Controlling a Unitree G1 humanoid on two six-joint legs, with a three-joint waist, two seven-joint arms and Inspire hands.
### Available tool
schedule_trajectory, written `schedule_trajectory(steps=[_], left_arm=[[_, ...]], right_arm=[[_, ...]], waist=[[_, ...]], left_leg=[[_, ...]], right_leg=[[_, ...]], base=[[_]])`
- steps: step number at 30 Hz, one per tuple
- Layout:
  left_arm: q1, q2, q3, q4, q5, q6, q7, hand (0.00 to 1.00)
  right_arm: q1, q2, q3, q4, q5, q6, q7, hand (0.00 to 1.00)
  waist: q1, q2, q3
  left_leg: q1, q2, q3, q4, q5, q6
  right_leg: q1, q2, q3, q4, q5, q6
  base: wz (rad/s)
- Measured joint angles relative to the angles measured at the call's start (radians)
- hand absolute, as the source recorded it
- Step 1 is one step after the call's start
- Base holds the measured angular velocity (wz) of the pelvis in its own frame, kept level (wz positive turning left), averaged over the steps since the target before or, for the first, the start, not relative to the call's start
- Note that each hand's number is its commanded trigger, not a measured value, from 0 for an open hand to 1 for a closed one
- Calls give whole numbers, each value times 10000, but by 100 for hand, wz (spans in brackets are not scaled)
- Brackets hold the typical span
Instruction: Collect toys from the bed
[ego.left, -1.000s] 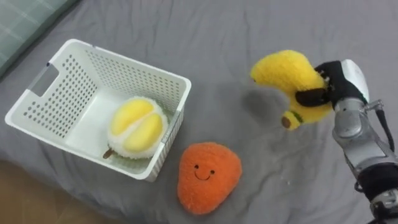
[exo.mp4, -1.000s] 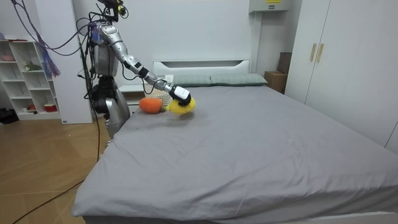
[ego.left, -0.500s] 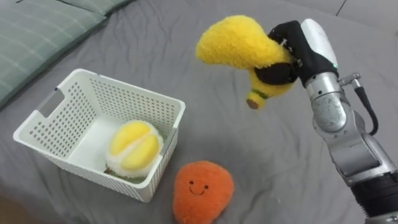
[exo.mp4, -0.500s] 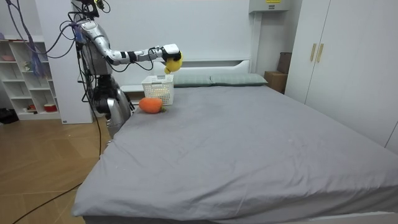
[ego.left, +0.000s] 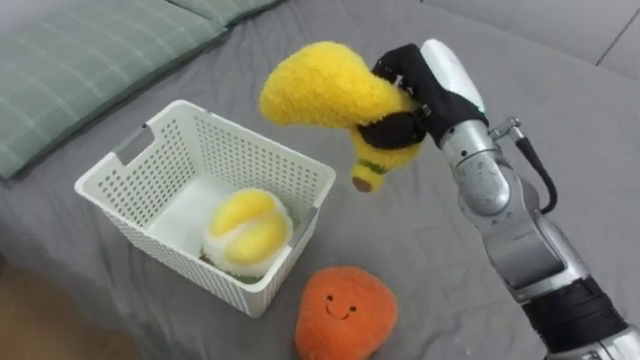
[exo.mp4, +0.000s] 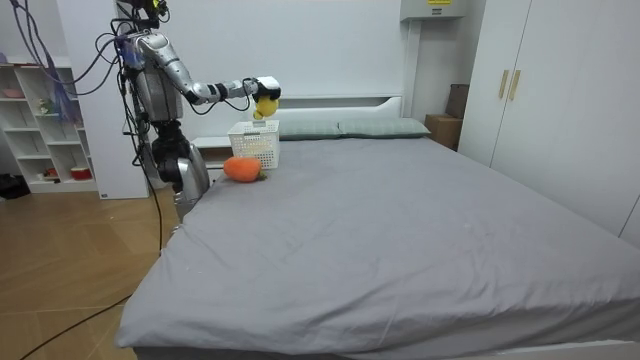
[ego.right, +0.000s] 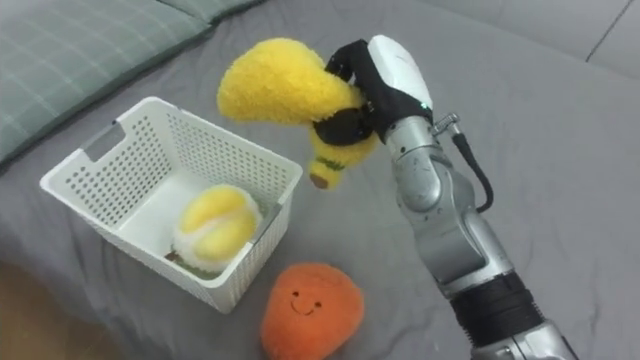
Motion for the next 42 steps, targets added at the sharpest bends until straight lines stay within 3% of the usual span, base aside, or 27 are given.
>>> schedule_trajectory(steps=[6,8,10,12,22,32,37,42], left_arm=[[-23,-176,247,35,251,376,-124,0],[-9,-185,266,47,270,467,-120,0],[33,-181,288,-4,575,685,-116,0],[63,-185,289,-172,751,881,-115,0],[267,-384,389,-658,1773,1305,-61,0],[218,-437,382,-657,1908,1327,-61,0],[128,-473,380,-657,1906,1317,-60,0],[31,-497,384,-659,1907,1307,-58,0]], right_arm=[[-220,180,318,2,0,178,238,100],[-220,232,371,15,11,269,241,89],[-385,537,371,354,15,386,234,71],[-512,632,370,622,23,457,219,0],[-603,672,358,1457,107,767,222,0],[-616,546,250,2232,938,737,154,0],[-617,518,174,2425,1296,725,94,0],[-617,461,160,2481,1244,722,90,0]], waist=[[470,-25,15],[573,-38,15],[729,-75,6],[786,-139,1],[838,-184,-3],[821,-178,9],[796,-126,48],[780,-61,92]], left_leg=[[-292,-239,-617,130,101,22],[-311,-321,-744,129,155,37],[-314,-362,-810,133,187,45],[-318,-483,-948,143,224,59],[-332,-682,-1292,147,318,196],[-306,-668,-1273,155,323,196],[-303,-646,-1188,146,321,197],[-311,-645,-1166,143,319,200]], right_leg=[[14,-98,-313,-14,-44,71],[27,-134,-323,-1,-73,114],[35,-159,-315,-2,-114,168],[48,-174,-324,-8,-140,175],[141,-322,-394,10,-157,211],[141,-290,-176,38,-146,219],[81,-261,159,44,-145,218],[52,-260,215,43,-145,218]], base=[[34],[21],[11],[21],[12],[0],[-4],[0]])
